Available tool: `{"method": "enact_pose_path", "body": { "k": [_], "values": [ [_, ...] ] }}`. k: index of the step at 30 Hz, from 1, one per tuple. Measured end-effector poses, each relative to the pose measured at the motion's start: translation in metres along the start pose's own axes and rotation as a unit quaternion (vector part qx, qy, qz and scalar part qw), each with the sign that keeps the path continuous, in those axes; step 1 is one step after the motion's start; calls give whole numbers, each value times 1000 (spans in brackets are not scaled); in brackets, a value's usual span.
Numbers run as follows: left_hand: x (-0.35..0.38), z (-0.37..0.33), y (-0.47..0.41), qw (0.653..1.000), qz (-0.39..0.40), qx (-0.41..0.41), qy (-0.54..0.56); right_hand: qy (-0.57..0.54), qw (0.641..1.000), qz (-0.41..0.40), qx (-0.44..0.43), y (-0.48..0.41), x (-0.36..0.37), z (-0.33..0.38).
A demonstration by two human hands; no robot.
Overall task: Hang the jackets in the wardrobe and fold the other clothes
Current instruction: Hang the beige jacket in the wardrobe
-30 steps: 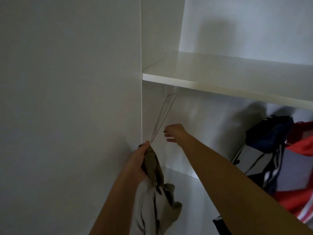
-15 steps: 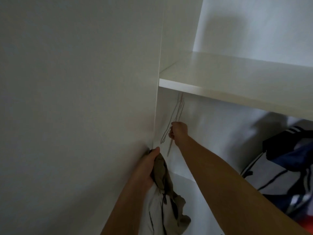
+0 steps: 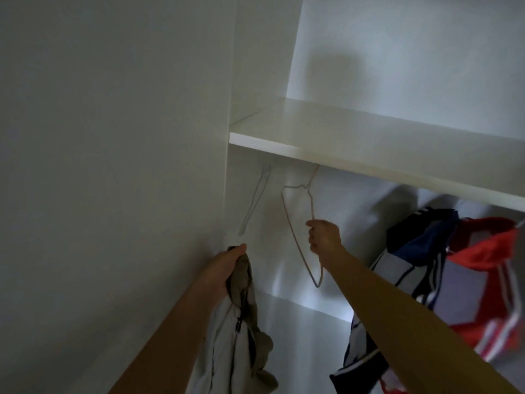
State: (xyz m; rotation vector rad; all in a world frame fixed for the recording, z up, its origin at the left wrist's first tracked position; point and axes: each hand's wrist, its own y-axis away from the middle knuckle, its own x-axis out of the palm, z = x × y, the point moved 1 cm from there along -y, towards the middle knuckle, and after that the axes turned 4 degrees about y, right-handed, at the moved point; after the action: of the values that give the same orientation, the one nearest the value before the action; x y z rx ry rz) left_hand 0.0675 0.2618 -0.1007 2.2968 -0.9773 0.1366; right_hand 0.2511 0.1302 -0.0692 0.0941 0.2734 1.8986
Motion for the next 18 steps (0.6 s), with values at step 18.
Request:
{"method": "enact_pose_path", "body": {
  "k": [18],
  "values": [
    [69,69,117,995,28,39,-92,-56,988,-77,-124,206,-196,-84]
  ]
}}
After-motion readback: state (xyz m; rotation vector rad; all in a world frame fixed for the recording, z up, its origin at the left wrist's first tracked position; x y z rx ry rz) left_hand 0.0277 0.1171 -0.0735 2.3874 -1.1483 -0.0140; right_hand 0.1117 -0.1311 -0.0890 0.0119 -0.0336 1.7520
